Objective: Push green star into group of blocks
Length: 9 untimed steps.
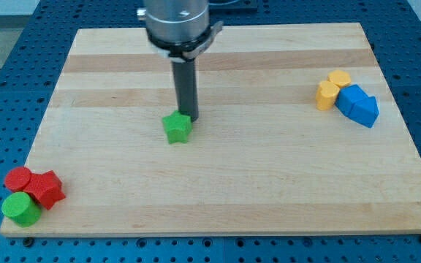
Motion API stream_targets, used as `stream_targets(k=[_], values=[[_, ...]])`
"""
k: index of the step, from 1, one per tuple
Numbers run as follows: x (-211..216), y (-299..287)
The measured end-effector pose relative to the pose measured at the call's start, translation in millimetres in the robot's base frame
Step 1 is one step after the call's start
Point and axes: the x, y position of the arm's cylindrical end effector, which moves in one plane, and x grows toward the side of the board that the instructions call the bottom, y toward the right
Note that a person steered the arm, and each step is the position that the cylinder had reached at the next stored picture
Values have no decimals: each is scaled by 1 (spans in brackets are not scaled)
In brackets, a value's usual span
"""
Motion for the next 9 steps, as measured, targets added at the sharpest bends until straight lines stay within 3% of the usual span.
stream_targets(k=[2, 5, 7, 9], values=[[33, 15], [52, -49], [94, -65], [73, -88]])
